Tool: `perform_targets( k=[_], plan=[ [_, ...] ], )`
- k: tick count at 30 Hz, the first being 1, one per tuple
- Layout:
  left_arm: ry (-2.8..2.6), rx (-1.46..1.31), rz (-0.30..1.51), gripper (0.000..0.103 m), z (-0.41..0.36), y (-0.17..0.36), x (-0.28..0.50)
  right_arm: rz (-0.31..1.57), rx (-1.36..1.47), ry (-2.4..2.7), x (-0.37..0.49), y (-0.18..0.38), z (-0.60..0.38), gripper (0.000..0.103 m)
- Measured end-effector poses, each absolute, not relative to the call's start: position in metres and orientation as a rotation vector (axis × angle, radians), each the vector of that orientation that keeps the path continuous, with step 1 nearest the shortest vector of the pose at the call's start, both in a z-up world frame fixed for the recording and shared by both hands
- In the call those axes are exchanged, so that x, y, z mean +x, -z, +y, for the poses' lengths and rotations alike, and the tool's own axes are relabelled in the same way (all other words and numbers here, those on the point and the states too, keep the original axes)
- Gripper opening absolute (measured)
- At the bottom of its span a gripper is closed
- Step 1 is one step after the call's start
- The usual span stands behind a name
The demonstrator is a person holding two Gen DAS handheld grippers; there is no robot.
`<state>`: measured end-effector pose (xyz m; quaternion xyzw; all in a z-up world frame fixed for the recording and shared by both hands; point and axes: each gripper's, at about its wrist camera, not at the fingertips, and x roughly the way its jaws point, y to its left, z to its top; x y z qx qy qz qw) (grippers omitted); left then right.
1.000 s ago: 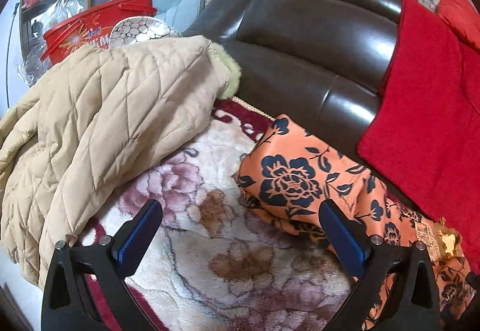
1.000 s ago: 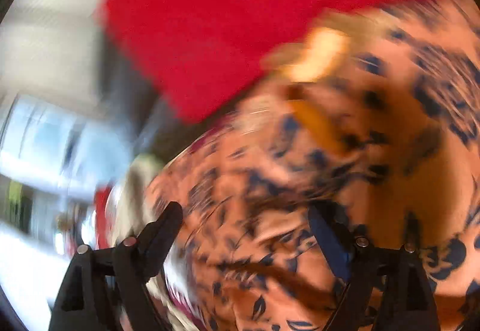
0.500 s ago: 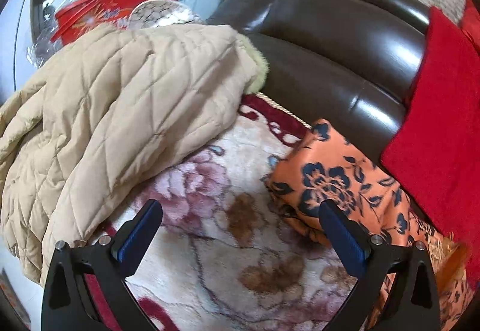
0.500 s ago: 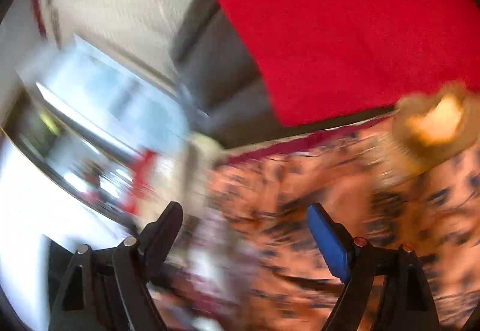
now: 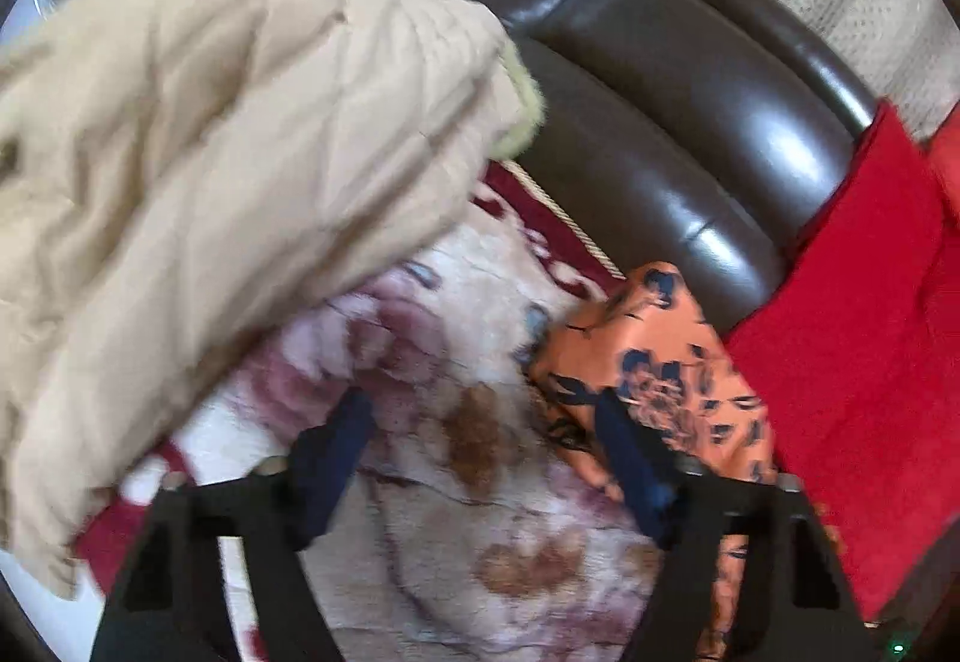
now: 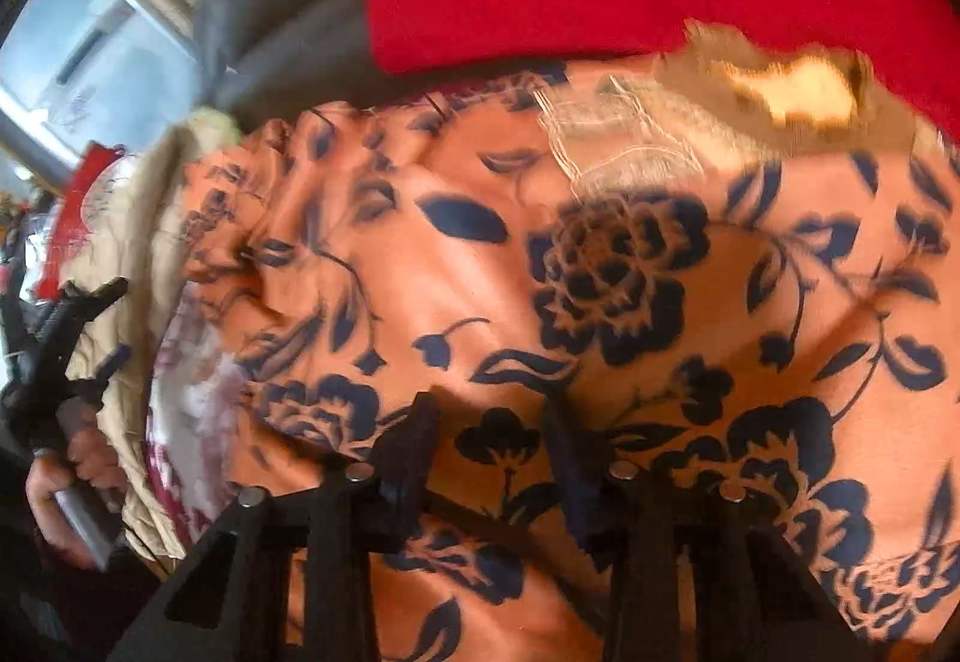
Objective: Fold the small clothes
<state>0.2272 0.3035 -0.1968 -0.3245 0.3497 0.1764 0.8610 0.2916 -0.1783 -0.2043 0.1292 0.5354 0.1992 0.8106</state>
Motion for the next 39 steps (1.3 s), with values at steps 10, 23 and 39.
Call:
perform_targets(
  k=[10,23,39],
  plan=[
    [-0.032,-0.995,0.826,0.08,0.283,0.233,0.278,0.989,0.362,-0.515,0.239,0.16,-0.265,0.042],
    [0.004,-1.083,0.788,0.025,0.286,0.245,0.321,0.919,0.385,-0.489,0.216,0.191,-0.316,0.042],
    [0.163,-0.807,0.784,0.007,0.171,0.113,0.307,0.722,0.501,-0.371,0.208,0.153,-0.387,0.042]
  ],
)
